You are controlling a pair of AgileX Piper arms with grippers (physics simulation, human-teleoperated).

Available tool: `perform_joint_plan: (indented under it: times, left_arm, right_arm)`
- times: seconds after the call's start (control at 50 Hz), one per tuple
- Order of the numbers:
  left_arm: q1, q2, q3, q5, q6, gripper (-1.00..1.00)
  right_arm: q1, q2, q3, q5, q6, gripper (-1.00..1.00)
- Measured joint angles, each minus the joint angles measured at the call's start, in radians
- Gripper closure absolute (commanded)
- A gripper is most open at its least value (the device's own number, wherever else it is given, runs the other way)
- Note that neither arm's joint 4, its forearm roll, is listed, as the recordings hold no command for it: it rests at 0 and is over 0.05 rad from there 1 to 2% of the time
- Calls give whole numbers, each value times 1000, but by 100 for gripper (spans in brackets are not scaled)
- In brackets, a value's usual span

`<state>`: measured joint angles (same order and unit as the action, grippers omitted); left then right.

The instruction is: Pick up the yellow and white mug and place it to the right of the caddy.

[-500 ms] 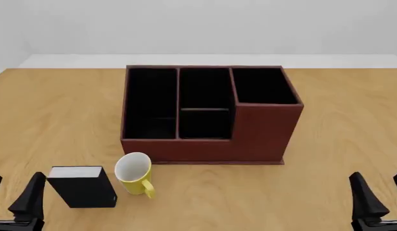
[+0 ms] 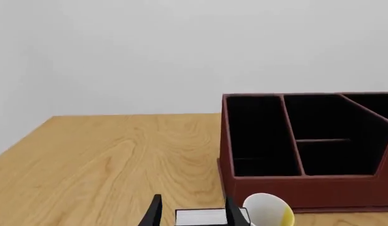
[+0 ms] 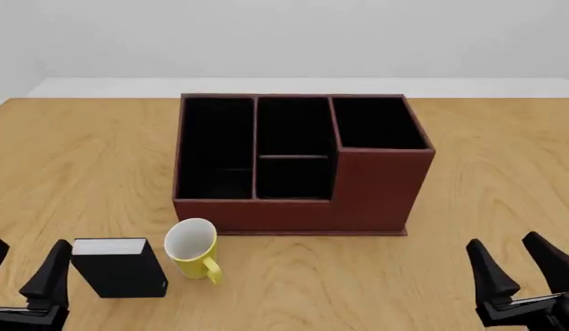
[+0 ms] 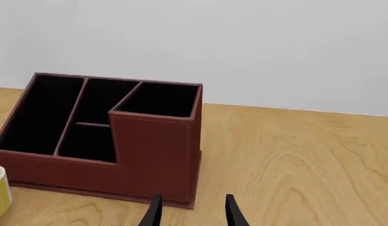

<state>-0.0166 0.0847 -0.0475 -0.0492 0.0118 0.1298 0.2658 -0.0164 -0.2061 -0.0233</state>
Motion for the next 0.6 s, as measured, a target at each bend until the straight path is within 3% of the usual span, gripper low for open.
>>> perform_joint_plan:
  times: [0.4, 0.6]
  left_arm:
    - [17, -13, -22, 21, 1, -100]
    - [23, -38, -33, 50, -2, -100]
  right_arm:
    - [168, 369, -2, -345, 0, -100]
    - [246, 522, -25, -472, -3, -100]
